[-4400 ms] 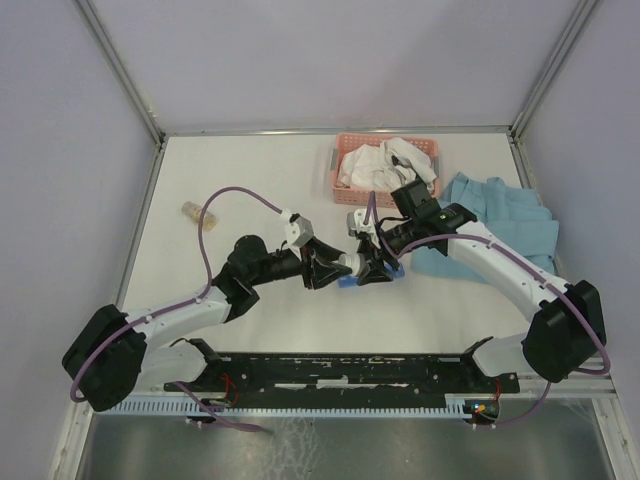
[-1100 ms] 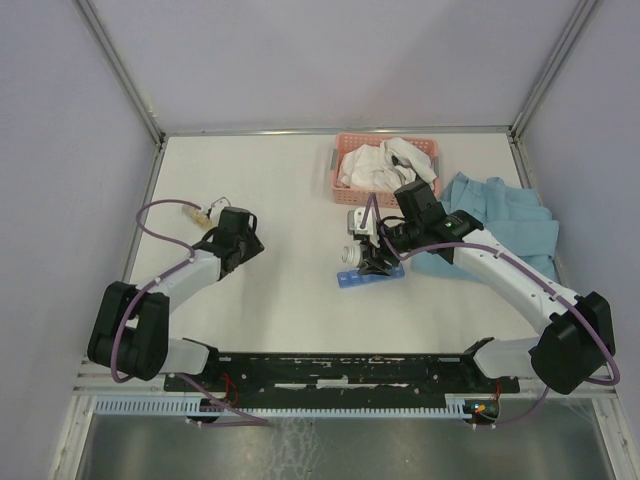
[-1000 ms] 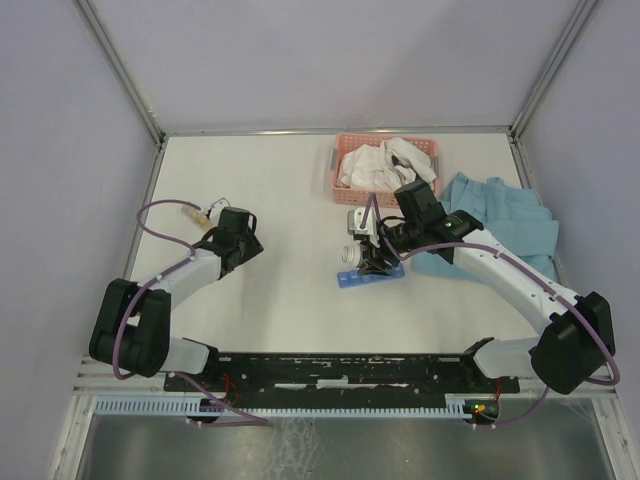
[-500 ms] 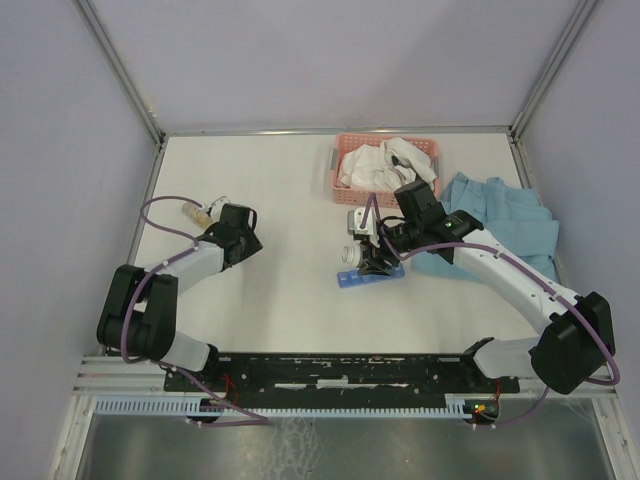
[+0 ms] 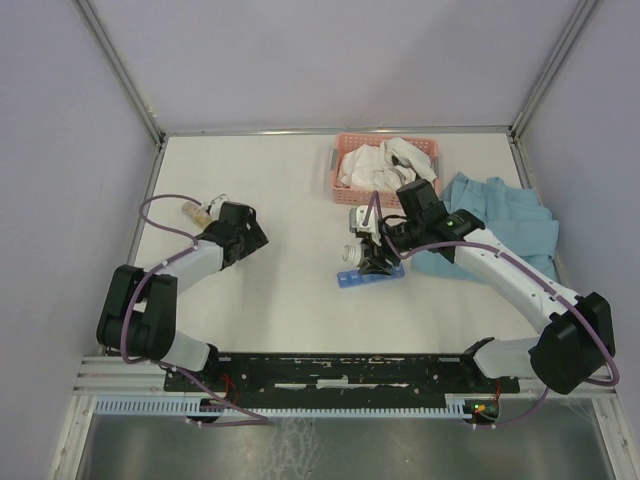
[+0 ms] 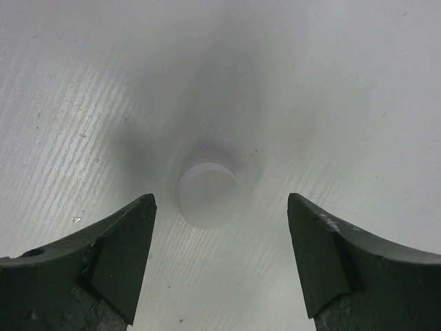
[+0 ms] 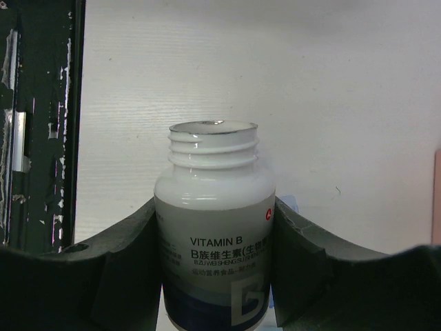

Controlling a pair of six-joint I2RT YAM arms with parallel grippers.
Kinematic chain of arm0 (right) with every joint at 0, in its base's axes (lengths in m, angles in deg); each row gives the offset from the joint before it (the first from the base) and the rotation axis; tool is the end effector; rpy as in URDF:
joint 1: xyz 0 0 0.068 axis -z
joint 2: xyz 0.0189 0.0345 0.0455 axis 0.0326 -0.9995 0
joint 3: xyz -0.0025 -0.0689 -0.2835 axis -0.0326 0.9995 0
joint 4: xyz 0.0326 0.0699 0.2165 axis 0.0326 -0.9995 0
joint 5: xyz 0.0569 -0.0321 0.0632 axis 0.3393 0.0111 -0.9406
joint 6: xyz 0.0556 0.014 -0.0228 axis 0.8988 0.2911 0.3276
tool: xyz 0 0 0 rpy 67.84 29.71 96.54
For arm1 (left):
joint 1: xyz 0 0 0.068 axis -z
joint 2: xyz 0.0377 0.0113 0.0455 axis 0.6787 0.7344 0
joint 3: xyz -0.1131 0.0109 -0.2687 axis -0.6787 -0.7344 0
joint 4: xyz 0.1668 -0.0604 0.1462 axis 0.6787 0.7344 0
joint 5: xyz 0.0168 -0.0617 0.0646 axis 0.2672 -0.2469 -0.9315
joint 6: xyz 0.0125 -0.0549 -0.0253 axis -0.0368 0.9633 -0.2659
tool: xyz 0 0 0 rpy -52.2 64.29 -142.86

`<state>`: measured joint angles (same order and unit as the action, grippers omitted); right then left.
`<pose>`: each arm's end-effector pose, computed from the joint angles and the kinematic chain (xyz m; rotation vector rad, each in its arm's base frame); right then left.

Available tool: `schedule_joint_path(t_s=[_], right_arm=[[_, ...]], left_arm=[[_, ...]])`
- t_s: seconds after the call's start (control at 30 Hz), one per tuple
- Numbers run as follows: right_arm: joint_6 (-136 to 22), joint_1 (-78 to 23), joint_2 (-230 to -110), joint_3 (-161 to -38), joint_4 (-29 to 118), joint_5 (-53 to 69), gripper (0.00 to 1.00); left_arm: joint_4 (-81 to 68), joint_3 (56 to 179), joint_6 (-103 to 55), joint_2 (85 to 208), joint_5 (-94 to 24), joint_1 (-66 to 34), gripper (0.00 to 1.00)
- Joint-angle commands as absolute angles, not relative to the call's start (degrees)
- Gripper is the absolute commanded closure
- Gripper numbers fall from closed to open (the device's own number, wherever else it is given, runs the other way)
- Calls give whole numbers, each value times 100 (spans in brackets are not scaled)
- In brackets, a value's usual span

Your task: Sort the pills into containers

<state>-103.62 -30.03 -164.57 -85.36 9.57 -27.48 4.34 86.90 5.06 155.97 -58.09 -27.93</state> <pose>0.1856 0.1526 0.3117 -1.5958 1.6518 0.8276 0.2557 -0.0551 0.2014 -0.6561 2.3498 -0.1059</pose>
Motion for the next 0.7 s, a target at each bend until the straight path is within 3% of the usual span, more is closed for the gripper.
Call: schedule_joint_path(t_s=[0.0, 0.1, 0.33, 0.5, 0.67], right_arm=[[-10220, -2920, -16382, -8626, 1091, -3060, 99], [-10094, -2838, -16415, -8636, 1119, -3210, 99], [-9121, -2321, -16330, -8562, 1734, -3875, 99], [-7464, -1985, -15628, -8376, 3601, -3851, 99], [-4012, -1023, -15170, -8724, 6819, -3516, 99]], left_arm=[[323, 8744, 383, 15163, -5768, -2823, 17], [132, 8527, 352, 14671, -5222, -2811, 16], [-1394, 7405, 328, 13148, -2654, -2781, 5], [-1748, 7083, 523, 12165, -2122, -2779, 4], [-1606, 7035, 542, 11540, -1959, -2780, 4]])
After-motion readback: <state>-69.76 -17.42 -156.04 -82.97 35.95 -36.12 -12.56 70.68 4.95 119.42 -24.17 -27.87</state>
